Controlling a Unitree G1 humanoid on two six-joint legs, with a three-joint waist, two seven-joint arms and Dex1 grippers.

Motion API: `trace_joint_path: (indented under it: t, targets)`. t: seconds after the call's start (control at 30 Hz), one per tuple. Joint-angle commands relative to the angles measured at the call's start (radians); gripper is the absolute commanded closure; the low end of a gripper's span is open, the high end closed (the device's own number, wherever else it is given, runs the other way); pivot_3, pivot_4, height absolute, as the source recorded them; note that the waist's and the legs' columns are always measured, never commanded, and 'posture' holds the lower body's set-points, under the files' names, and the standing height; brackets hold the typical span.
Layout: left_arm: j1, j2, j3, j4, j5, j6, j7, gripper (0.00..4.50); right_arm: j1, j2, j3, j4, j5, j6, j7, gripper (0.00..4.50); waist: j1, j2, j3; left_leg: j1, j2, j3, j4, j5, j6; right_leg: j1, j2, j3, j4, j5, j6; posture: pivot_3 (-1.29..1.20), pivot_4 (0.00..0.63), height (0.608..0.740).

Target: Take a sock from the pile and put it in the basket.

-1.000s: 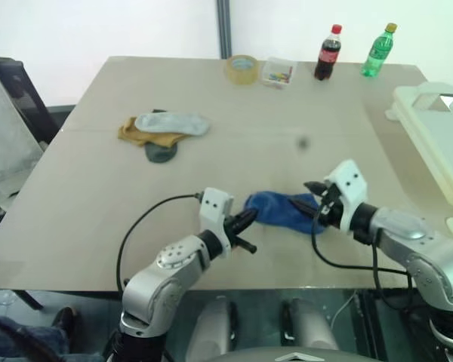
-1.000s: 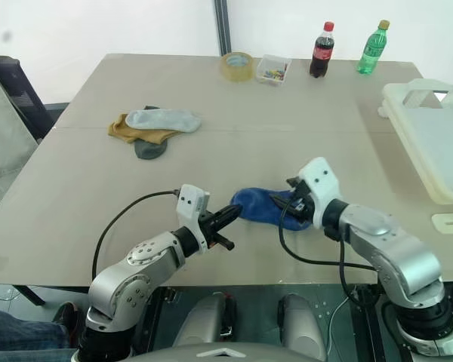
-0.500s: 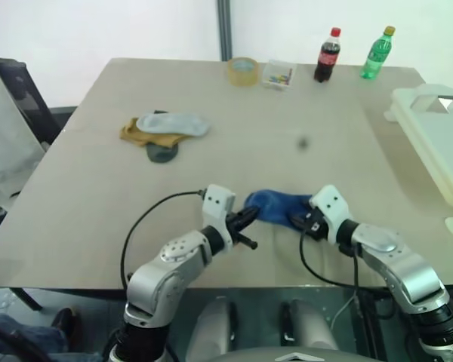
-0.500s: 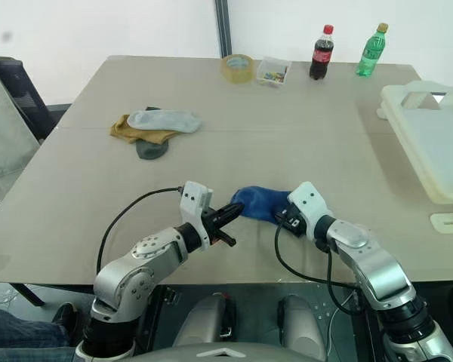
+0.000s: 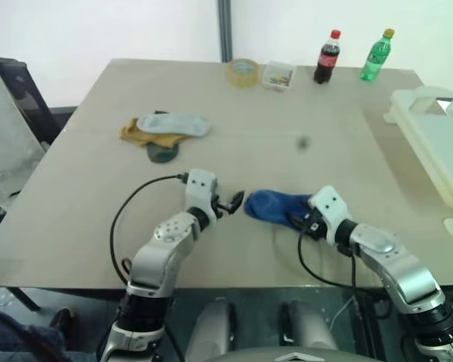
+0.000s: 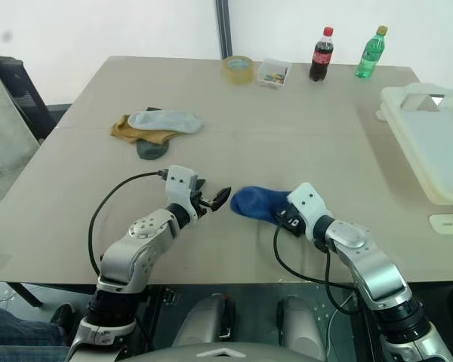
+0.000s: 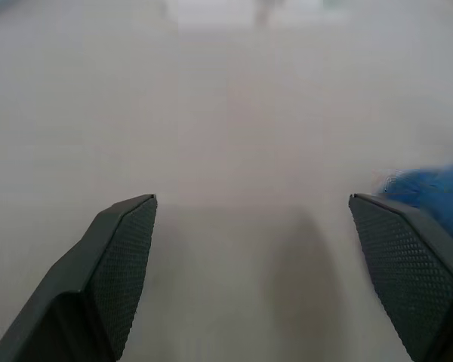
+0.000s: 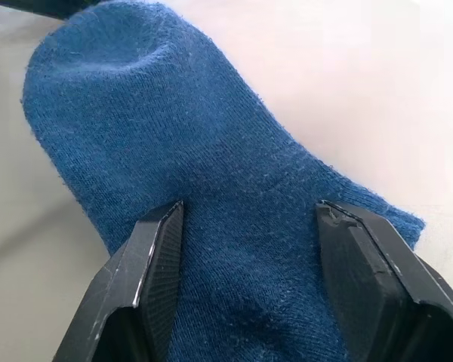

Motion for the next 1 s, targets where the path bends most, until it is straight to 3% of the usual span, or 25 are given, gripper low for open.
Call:
trace_joint_path:
  t: [0.03,0.27,0.53,0.63,0.83,1.0]
  targets:
    - [-0.037,-0.068,0.055,0.085,-0.204,0.238,-0.088,0.07,-0.001,0.011,0.027,0.069,-0.042,0.014,0.0,1.66,0.001,0.001,-0.004,0.002,0.0,0.0,0.0,0.0,0.0,0.001,0.0,0.0,0.0,0.0,0.0,0.0,0.15,0.74]
    - [-0.107,-0.068,0.189,0.256,-0.467,0.53,-0.254,0.07,0.0,0.023,0.023,0.088,-0.074,-0.006,0.007,1.66,0.0,0.003,-0.008,0.011,0.0,0.001,-0.001,0.0,0.0,0.008,0.0,0.0,0.0,-0.003,0.004,0.0,0.15,0.74]
    - [-0.239,-0.12,0.294,0.503,-0.481,0.423,-0.268,0.07,0.015,0.027,0.02,0.075,-0.09,-0.008,0.008,1.66,0.003,0.002,-0.008,0.011,-0.001,0.0,-0.001,0.0,0.0,0.009,-0.003,0.0,-0.001,-0.002,0.003,0.0,0.15,0.74]
    - [-0.283,-0.16,0.372,0.559,-0.573,0.476,-0.263,0.07,0.018,0.027,0.018,0.073,-0.098,-0.009,0.007,1.66,0.003,0.002,-0.009,0.011,-0.001,0.0,-0.001,0.0,0.0,0.009,-0.003,0.0,0.0,-0.001,0.002,0.0,0.15,0.74]
    - [-0.3,-0.198,0.361,0.554,-0.616,0.557,-0.259,0.07,0.016,0.023,0.013,0.075,-0.103,-0.01,0.012,1.66,0.0,0.001,-0.008,0.009,-0.001,0.0,-0.003,0.0,0.0,0.007,-0.003,0.0,-0.002,0.0,0.0,0.0,0.15,0.74]
    - [-0.289,-0.177,0.323,0.473,-0.556,0.54,-0.189,0.07,0.013,0.017,0.008,0.073,-0.109,-0.007,0.015,1.66,0.0,0.001,-0.006,0.008,-0.001,0.0,-0.003,0.0,0.0,0.006,-0.003,0.0,-0.002,0.0,0.0,0.0,0.15,0.74]
